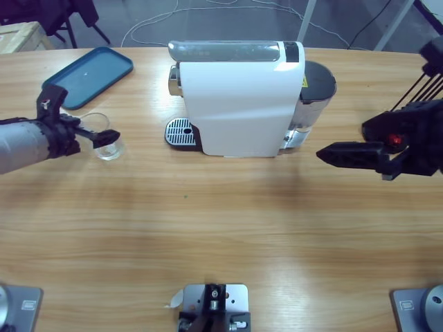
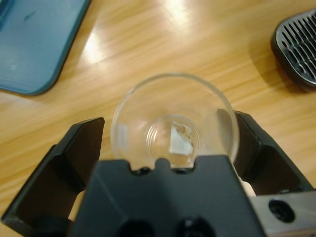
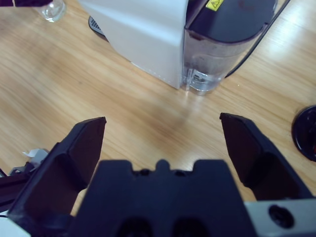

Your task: Pour coffee

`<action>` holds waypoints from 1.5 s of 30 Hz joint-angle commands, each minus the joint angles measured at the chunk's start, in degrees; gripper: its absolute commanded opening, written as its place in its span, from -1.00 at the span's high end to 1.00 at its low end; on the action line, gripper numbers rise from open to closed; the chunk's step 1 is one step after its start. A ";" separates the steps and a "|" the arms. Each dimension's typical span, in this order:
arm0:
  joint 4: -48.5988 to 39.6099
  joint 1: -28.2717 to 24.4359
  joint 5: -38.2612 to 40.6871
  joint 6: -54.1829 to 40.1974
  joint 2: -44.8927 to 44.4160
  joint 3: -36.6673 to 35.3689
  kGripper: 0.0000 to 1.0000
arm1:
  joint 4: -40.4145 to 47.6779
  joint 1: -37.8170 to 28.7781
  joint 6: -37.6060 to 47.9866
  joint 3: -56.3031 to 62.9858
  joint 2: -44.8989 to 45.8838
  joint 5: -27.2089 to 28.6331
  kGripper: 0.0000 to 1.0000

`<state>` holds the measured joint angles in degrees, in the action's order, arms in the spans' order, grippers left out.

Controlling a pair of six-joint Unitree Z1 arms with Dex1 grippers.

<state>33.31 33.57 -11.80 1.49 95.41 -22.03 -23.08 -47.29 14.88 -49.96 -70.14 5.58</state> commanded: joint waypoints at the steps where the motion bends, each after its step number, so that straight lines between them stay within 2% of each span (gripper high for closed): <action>1: 4.96 -0.61 -0.05 1.27 3.96 2.31 -0.21 | 0.93 0.76 1.47 2.41 -1.67 0.22 -1.00; 4: 5.43 -0.61 0.09 0.69 2.82 4.30 0.96 | 1.46 0.89 1.64 2.28 -1.65 0.11 -1.00; 5: 5.61 -0.61 -0.10 0.69 1.92 5.19 1.00 | 1.46 0.90 1.64 2.23 -1.54 0.11 -1.00; 8: 6.43 -0.61 -0.70 1.21 -0.71 7.14 1.00 | 0.93 0.96 1.55 2.14 -0.52 0.39 -1.00; 9: 7.24 -0.61 1.22 1.09 -0.84 7.04 1.00 | 0.58 0.90 1.27 2.14 0.04 0.54 -1.00; 12: 8.12 -0.61 12.12 -5.17 -2.74 5.60 1.00 | -0.60 0.96 0.25 1.79 1.90 0.66 -1.00; 17: 7.68 -2.49 24.05 -16.10 -6.87 3.73 1.00 | -0.75 0.92 0.32 2.85 3.34 0.57 -1.00; 22: 7.22 -9.09 37.34 -28.35 -2.84 0.01 1.00 | -0.74 1.01 0.50 3.79 4.24 0.66 -1.00; 24: 4.62 -10.95 41.93 -30.94 -0.96 -3.14 1.00 | -0.74 1.17 0.50 3.76 4.12 0.66 -1.00; 26: -2.21 -11.77 45.87 -33.05 0.82 -7.92 1.00 | -0.74 1.41 0.50 3.72 3.85 0.66 -1.00; 28: -8.74 -11.19 46.55 -35.49 2.85 -12.53 1.00 | -0.65 1.85 0.50 3.72 3.43 0.66 -1.00; 33: -12.92 -10.44 46.01 -38.11 6.39 -17.20 1.00 | 0.25 2.17 0.50 3.27 1.48 0.57 -1.00; 39: -13.54 -8.96 45.62 -38.97 9.67 -21.47 1.00 | 0.58 2.20 0.52 3.37 1.15 0.57 -1.00; 45: -13.46 -4.36 45.11 -37.53 14.40 -25.15 1.00 | 0.60 2.47 0.78 3.74 1.25 0.57 -1.00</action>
<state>20.37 25.29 33.54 -36.92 103.44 -44.14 -22.90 -45.84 15.68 -48.27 -67.99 5.59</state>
